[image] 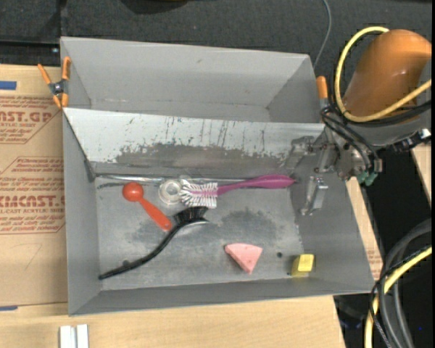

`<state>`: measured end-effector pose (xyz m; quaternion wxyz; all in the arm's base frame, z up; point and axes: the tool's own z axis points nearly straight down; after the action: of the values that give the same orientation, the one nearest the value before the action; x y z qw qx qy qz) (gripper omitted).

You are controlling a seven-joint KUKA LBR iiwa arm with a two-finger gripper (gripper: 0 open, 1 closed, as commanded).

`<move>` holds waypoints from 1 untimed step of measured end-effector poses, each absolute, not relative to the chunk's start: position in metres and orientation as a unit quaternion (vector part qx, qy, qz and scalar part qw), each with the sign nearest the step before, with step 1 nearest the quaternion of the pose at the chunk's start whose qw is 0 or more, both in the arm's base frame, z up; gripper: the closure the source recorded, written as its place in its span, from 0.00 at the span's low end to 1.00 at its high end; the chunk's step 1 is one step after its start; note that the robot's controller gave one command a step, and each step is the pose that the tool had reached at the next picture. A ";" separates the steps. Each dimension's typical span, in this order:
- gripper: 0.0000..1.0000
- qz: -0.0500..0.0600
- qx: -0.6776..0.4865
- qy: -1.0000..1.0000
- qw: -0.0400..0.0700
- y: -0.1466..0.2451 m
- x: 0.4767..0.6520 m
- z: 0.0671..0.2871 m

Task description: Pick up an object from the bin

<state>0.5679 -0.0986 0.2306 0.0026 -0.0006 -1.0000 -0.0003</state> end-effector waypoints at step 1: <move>0.00 0.000 0.000 -1.000 -0.001 -0.098 0.569 0.235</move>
Offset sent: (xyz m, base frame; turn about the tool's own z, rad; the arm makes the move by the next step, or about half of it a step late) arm -0.0113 0.0874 -0.0706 0.1764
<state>0.5694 -0.0981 0.2354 -0.0014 0.0003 -1.0000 0.0003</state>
